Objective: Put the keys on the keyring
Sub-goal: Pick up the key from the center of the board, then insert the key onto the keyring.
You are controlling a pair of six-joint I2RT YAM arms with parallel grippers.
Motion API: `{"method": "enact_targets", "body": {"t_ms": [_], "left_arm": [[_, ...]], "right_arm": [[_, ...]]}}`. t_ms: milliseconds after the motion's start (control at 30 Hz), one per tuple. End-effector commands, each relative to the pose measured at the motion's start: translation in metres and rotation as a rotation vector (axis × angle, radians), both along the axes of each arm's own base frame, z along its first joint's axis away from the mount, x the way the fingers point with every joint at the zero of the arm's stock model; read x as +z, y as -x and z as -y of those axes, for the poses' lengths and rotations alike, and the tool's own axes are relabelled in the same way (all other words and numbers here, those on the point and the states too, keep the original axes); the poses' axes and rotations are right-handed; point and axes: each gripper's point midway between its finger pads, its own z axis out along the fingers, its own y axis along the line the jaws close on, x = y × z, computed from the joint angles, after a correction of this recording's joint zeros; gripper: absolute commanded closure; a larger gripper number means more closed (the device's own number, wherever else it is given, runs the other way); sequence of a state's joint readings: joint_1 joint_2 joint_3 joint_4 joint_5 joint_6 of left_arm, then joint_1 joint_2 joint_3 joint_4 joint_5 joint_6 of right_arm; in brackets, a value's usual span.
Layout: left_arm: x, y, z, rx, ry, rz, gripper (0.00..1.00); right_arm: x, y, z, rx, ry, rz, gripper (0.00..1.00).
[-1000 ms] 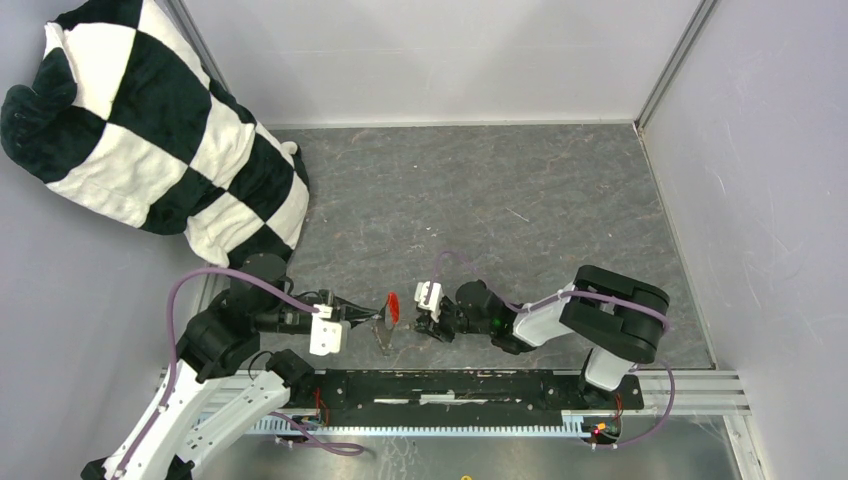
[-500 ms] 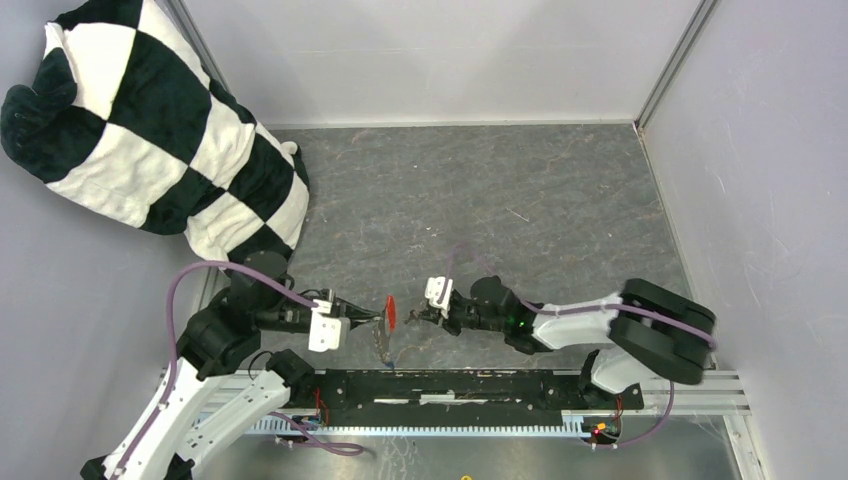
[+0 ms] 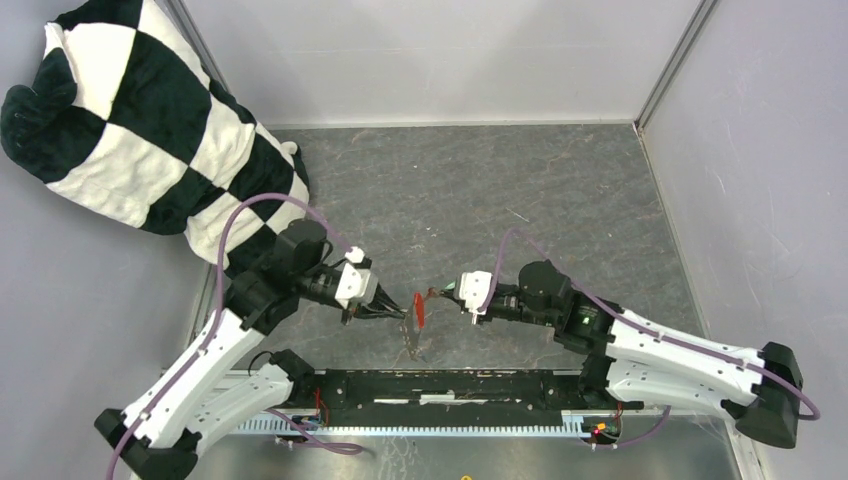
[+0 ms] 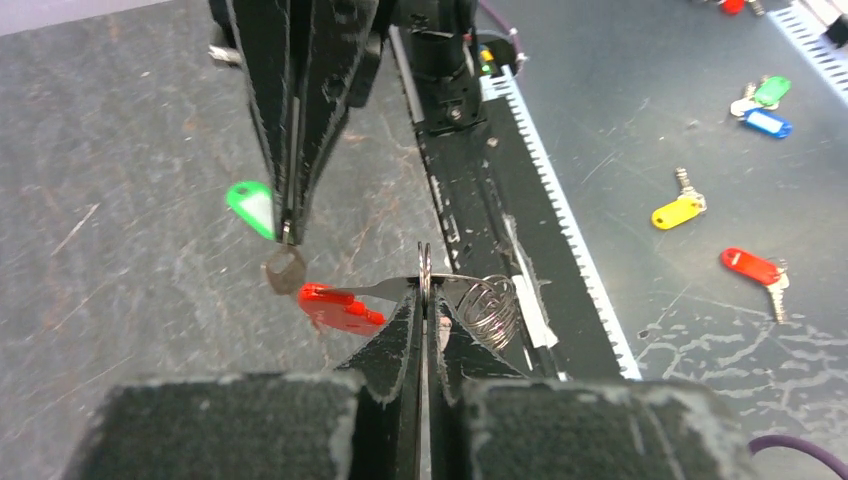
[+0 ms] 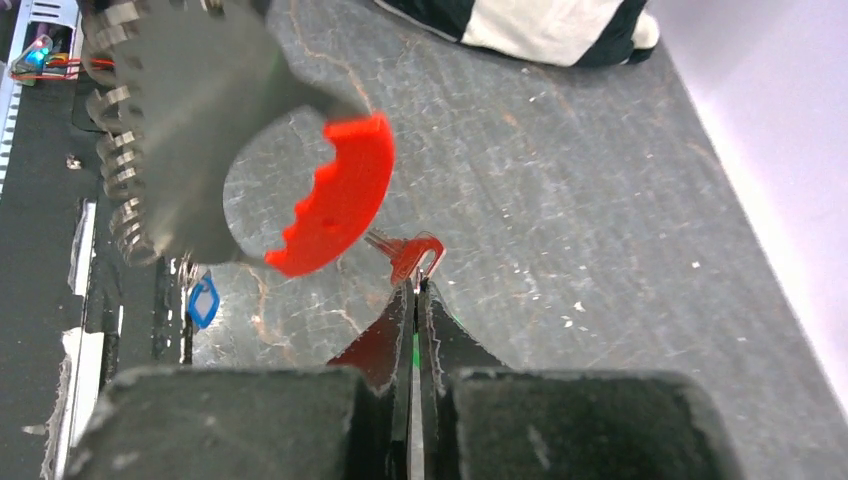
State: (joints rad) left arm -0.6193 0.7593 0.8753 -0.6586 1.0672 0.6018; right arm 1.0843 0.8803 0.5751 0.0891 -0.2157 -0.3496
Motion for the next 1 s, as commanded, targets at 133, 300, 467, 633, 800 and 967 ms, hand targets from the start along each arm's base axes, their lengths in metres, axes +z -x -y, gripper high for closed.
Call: {"method": "enact_targets", "body": {"t_ms": [133, 300, 467, 633, 800, 967], "left_arm": [[0.027, 0.002, 0.021, -0.151, 0.079, -0.056, 0.98], [0.028, 0.002, 0.025, -0.174, 0.077, -0.079, 0.98], [0.029, 0.001, 0.028, -0.17, 0.09, -0.082, 0.98], [0.026, -0.001, 0.029, -0.16, 0.087, -0.079, 0.98], [0.025, 0.001, 0.029, -0.171, 0.083, -0.101, 0.98], [0.026, 0.006, 0.029, -0.187, 0.086, -0.101, 0.98]], "right_arm": [[0.064, 0.006, 0.011, 0.065, 0.066, 0.121, 0.99], [0.068, 0.022, 0.002, 0.196, 0.092, 0.153, 0.99], [0.081, 0.034, -0.013, 0.284, 0.017, 0.145, 0.99], [0.087, 0.051, -0.022, 0.366, -0.075, 0.1, 0.98], [0.086, 0.057, -0.021, 0.395, -0.082, 0.105, 0.99], [0.089, 0.055, -0.02, 0.413, -0.034, 0.161, 0.99]]}}
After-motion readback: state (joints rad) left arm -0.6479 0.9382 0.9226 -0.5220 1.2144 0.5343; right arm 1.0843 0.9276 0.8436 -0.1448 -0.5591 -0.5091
